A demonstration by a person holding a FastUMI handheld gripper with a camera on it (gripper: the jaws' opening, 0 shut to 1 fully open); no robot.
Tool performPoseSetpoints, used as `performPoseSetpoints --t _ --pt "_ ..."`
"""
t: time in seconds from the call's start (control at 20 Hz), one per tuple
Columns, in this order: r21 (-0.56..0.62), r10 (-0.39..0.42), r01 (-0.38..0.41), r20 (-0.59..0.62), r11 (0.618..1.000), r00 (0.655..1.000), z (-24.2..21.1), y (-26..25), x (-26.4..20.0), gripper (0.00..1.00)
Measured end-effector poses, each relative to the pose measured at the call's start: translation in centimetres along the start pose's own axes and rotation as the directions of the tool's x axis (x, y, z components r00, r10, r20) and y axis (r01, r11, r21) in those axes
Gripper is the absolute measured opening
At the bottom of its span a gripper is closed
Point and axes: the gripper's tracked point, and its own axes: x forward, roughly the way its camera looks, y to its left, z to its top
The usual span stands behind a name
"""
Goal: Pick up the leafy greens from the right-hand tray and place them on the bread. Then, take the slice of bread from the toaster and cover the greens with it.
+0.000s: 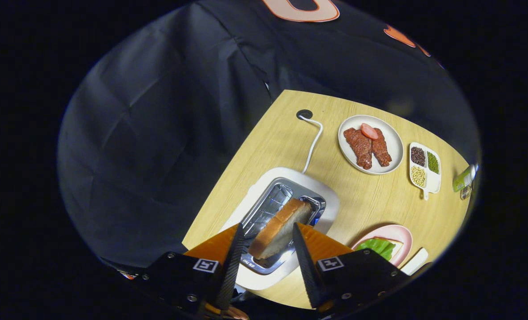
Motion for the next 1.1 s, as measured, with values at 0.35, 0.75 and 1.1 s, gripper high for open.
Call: performPoseSetpoints --t 0.35,0.75,1.1 --pt "0.007 -0.021 0.021 0.035 1.000 0.999 0.3 -1.4 -0.6 0.18" --pt "-0.037 0.056 -0.052 0.104 0.998 0.993 0.5 -1.0 -3.3 0.11" --pt "-0.024 0.132 -0.130 0.181 0.991 0.975 0.8 -1.5 -7.2 0.11"
